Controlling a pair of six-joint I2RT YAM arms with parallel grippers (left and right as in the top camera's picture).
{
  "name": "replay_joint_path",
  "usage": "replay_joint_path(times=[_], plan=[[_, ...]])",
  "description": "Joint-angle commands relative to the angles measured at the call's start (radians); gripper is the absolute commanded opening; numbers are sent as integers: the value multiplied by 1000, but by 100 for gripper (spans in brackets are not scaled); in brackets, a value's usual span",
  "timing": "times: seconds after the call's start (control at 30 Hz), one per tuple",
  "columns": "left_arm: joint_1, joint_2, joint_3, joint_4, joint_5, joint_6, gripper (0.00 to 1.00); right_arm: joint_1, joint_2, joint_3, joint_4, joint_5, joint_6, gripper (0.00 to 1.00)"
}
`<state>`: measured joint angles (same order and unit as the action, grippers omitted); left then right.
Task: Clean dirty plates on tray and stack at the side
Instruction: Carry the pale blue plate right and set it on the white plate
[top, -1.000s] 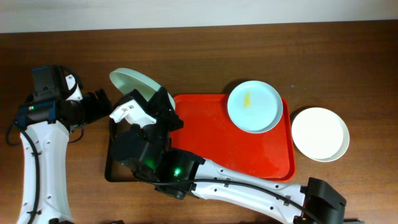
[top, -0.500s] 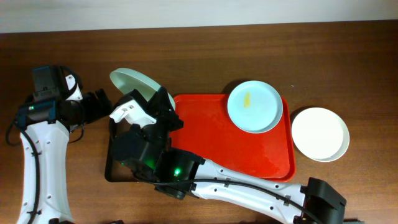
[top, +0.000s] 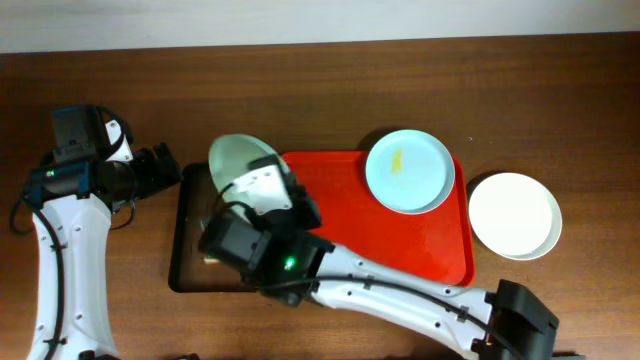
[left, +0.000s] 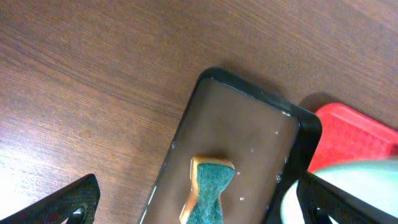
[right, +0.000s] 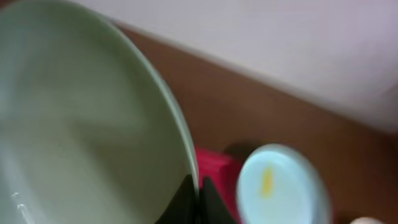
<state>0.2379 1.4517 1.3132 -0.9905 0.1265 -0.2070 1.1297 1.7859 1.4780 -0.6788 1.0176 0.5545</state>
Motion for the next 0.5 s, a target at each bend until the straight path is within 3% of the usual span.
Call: replay_joint_path(times=[0.0, 0.17, 0.33, 0.47], plan=[[3, -5, 13, 1, 11, -10, 99, -98, -6, -2, -71, -308, 374, 4], [3, -5, 13, 1, 11, -10, 99, -384, -68, -2, -152, -701, 365, 4], [3, -5, 13, 1, 11, -10, 99, -821, -108, -2, -236, -1216, 155, 4], [3, -5, 13, 1, 11, -10, 99, -1133, -108, -2, -451, -1270, 137, 4]])
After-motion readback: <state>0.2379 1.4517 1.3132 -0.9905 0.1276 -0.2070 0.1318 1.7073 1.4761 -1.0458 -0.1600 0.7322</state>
